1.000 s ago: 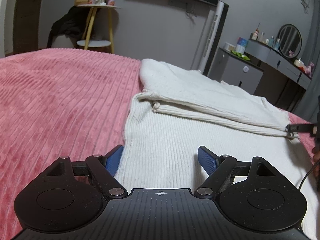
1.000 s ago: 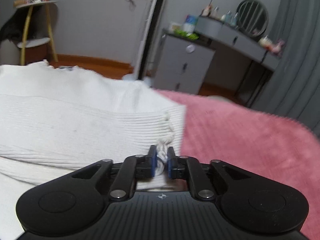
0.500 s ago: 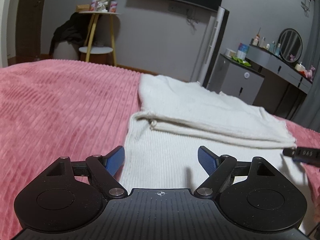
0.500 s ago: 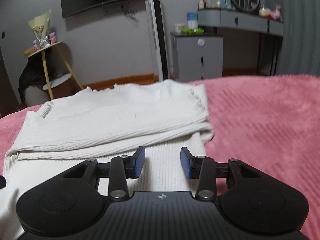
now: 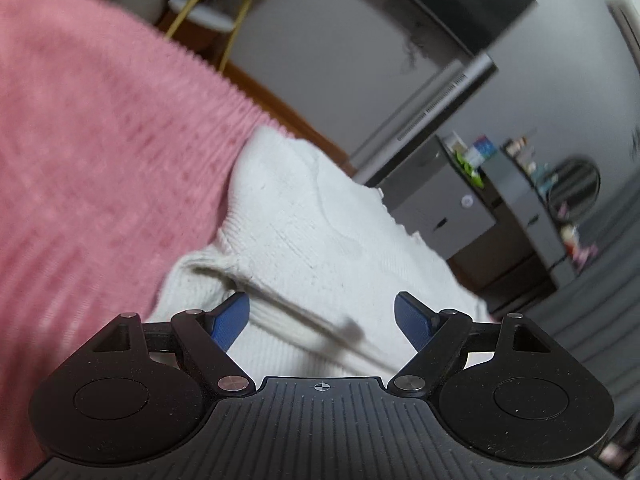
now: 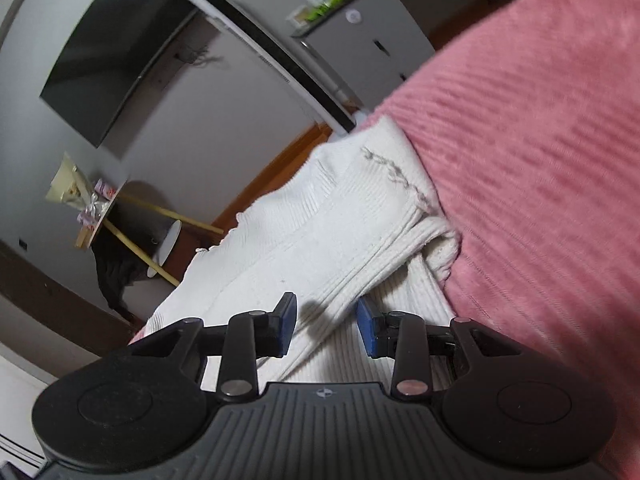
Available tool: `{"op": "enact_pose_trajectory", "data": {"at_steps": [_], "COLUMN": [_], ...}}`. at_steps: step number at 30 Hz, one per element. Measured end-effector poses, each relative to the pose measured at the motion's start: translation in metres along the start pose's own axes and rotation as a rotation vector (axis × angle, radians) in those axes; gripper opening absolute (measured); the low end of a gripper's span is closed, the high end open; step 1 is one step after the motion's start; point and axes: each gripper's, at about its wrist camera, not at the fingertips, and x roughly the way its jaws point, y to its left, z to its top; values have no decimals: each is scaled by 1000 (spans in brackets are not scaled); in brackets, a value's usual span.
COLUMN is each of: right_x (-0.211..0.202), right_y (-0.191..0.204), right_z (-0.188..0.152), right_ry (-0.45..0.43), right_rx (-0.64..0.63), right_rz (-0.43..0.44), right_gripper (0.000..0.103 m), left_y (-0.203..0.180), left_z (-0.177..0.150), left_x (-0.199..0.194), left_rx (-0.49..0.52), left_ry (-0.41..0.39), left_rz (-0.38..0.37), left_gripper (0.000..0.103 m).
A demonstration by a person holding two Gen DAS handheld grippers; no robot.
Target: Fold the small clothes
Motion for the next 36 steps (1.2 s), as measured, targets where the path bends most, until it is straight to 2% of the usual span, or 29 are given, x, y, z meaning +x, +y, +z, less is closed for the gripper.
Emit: {"op": "enact_pose_trajectory", "data": {"at_steps": [2, 3, 4, 5, 6, 8, 10, 12, 14, 15, 16, 17, 18, 20, 22, 25, 28, 33, 36], "right_x": [11, 15, 17, 21, 23, 21, 14, 11, 20, 27, 32, 32, 28, 14, -8, -48, -89, -145, -165], "right_y": [-2, -2, -1, 0, 3, 9, 7, 1, -3, -4, -5, -4, 0, 6, 12, 10, -4, -32, -48], "right_z": [4, 5, 7, 10, 12, 16, 17, 12, 5, 1, -3, -6, -7, -6, -10, -29, -48, -73, -91], "right_ry": [8, 11, 9, 9, 3, -34, -100, -141, -125, -92, -64, -62, -61, -47, -37, -5, 52, 172, 248], "right_rx": [17, 31, 41, 42, 32, 7, 34, 37, -16, -43, -78, -120, -150, -168, -243, -377, -431, -393, -334], "right_rz": [1, 5, 18, 37, 43, 71, 145, 175, 88, 44, 2, -10, -22, -52, -83, -115, -126, -153, -125], "right_gripper": [27, 23, 13, 11, 10, 10, 9, 10, 10, 11, 11, 12, 14, 28, 30, 30, 35, 35, 35], "left_y": [5, 6, 6, 5, 2, -1, -2, -1, -3, -5, -6, -9, -12, -11, -13, -6, 7, 29, 37], "left_z": [4, 6, 9, 12, 15, 22, 23, 18, 10, 5, 1, -2, -3, -4, -9, -22, -33, -62, -79], "left_x": [8, 9, 11, 13, 16, 16, 10, 6, 13, 17, 18, 16, 12, -8, -26, -56, -89, -147, -172], "left_rx": [-60, -70, -68, -63, -56, -31, -19, -1, 73, 121, 163, 201, 225, 237, 254, 311, 354, 353, 322], "left_ry": [3, -8, -10, -9, -10, -32, -80, -100, -65, -33, -8, 3, 22, 50, 54, 104, 167, 243, 280], "left_rz": [-16, -34, -44, -45, -47, -48, -76, -62, 45, 100, 122, 124, 127, 127, 139, 182, 229, 259, 241], "left_gripper": [81, 74, 70, 59, 42, 19, 18, 24, 25, 32, 34, 43, 60, 79, 88, 92, 93, 93, 93]}}
